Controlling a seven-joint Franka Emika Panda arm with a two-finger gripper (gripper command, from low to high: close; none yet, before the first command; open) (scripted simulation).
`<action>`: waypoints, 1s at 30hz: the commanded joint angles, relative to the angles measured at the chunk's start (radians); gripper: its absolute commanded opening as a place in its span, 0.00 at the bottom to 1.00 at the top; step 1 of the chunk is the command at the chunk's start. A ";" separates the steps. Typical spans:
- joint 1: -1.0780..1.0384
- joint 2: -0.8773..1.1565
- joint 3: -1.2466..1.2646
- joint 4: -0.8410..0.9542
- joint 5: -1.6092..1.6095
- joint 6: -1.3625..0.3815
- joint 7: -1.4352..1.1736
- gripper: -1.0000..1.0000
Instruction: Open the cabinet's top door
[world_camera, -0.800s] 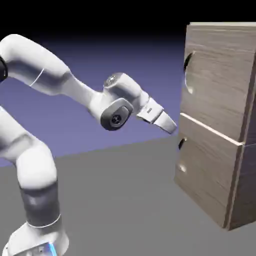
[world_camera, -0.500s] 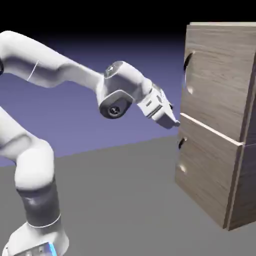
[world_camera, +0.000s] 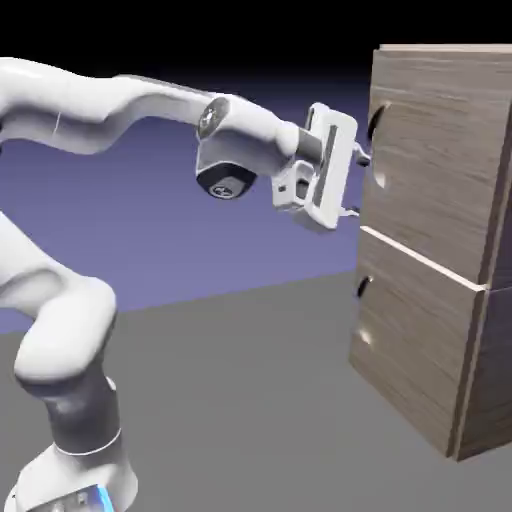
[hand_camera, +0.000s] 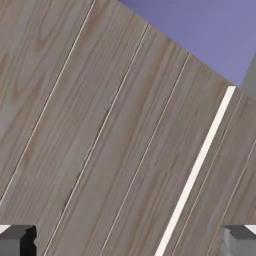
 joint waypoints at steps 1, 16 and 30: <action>-0.016 -0.003 0.016 0.010 0.044 -0.001 0.015 0.50; -0.250 -0.055 0.261 0.163 0.696 -0.011 0.237 0.50; -0.468 -0.103 0.489 0.306 1.305 -0.020 0.445 0.50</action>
